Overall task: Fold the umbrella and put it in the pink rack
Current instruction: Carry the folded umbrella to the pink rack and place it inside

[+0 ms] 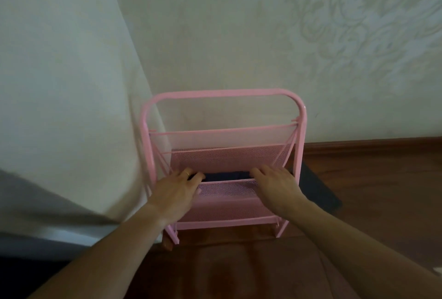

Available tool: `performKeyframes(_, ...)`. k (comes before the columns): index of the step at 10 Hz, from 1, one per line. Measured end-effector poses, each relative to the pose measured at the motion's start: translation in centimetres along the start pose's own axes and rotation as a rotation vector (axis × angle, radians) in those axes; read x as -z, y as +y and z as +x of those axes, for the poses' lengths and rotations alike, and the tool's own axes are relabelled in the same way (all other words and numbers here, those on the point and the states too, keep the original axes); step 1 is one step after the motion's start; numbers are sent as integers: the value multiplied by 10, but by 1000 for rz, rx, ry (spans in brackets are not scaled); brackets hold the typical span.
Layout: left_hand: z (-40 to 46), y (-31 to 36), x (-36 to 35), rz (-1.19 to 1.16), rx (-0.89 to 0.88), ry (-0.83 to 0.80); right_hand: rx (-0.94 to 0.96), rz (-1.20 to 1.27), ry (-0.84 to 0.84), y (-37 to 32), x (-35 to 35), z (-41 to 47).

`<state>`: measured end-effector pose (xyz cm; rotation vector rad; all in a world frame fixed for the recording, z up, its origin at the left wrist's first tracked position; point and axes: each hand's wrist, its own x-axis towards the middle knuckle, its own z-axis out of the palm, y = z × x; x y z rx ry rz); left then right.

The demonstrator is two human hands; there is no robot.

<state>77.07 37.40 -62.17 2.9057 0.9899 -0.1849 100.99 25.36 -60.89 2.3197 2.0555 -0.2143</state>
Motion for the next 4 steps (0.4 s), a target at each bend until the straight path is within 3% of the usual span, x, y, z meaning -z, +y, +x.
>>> performKeyframes(2,10,3,-4,34,4,16,-19,-12,56,7,-10,4)
performKeyframes(3,11,8,9,30,76,-129,-12,-17,-61,6,2,5)
performKeyframes(4,8,26,33,31,163,-170,-84,-18,-126,0,17,-1)
